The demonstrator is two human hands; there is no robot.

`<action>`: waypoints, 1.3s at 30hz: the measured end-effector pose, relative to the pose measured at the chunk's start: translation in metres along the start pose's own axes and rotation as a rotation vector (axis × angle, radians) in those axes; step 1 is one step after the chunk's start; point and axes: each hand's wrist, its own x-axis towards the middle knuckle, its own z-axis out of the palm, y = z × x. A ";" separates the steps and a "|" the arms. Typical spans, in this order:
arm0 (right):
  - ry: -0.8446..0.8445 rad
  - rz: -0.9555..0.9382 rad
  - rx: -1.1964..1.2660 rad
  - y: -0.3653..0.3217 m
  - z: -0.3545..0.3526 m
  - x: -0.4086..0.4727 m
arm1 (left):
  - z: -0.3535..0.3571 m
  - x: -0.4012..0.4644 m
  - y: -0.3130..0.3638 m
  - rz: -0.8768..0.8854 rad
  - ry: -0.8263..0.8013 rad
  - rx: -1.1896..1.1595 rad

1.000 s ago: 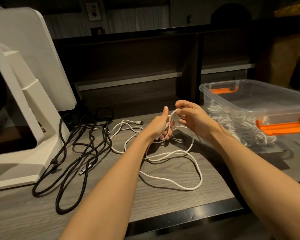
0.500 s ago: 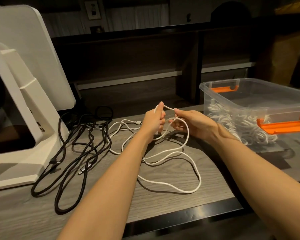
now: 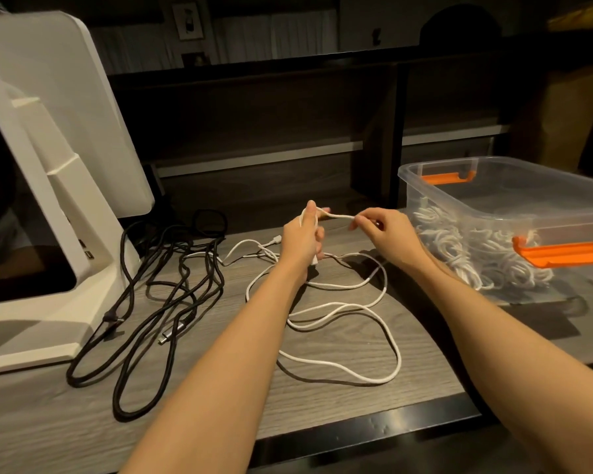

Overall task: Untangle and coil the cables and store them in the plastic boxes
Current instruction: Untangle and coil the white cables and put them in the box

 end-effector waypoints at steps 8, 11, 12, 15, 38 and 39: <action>-0.298 -0.027 -0.421 0.000 0.004 -0.003 | -0.001 -0.004 0.008 -0.184 -0.018 -0.489; -0.307 0.018 -0.490 0.009 -0.002 -0.002 | -0.007 -0.001 0.010 -0.238 0.031 -0.667; -0.292 0.034 -0.481 0.010 -0.003 -0.002 | -0.008 0.001 0.010 -0.241 0.043 -0.676; -0.316 0.130 -0.493 0.007 -0.001 -0.002 | -0.011 0.000 0.010 -0.230 0.064 -0.615; -0.159 0.336 0.636 -0.023 -0.006 -0.003 | -0.001 -0.013 0.012 -0.142 -0.414 0.390; -0.155 0.353 0.657 -0.022 -0.005 -0.003 | 0.000 -0.014 0.013 -0.152 -0.440 0.373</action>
